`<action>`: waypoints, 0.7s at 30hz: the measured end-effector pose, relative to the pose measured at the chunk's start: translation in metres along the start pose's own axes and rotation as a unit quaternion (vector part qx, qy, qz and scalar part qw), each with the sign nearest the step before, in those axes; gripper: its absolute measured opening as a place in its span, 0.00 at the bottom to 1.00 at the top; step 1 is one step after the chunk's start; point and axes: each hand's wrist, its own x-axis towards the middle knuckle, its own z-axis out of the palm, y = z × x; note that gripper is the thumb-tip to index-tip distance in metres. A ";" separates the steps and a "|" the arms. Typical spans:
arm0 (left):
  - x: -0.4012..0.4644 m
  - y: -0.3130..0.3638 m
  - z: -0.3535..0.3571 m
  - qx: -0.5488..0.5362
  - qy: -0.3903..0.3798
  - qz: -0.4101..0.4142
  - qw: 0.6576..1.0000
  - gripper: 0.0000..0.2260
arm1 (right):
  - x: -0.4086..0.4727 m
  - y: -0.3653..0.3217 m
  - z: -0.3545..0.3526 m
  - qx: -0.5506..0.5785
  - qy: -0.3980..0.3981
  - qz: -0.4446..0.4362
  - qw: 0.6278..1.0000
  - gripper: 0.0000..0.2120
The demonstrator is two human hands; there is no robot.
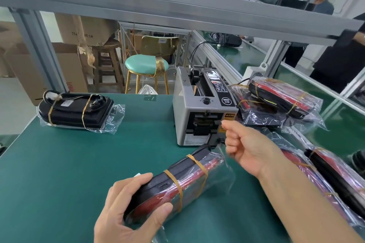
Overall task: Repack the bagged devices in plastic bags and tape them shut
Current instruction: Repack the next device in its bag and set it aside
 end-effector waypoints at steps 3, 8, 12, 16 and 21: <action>-0.003 0.000 0.007 -0.004 0.013 -0.012 1.000 0.24 | -0.022 -0.005 0.002 -0.053 -0.066 -0.033 0.996 0.16; -0.009 0.002 0.009 -0.054 0.017 -0.061 0.997 0.23 | -0.075 0.001 0.035 -0.224 -0.232 -0.149 0.935 0.09; -0.009 0.004 0.006 -0.053 0.019 -0.036 0.998 0.22 | -0.088 0.033 0.045 -0.285 -0.165 -0.185 0.926 0.07; -0.010 0.005 0.007 -0.041 0.017 0.019 0.999 0.16 | -0.089 0.045 0.040 -0.302 -0.071 -0.238 0.920 0.06; -0.012 0.003 0.009 -0.034 0.021 0.037 0.999 0.09 | -0.090 0.058 0.038 -0.272 -0.058 -0.217 0.936 0.06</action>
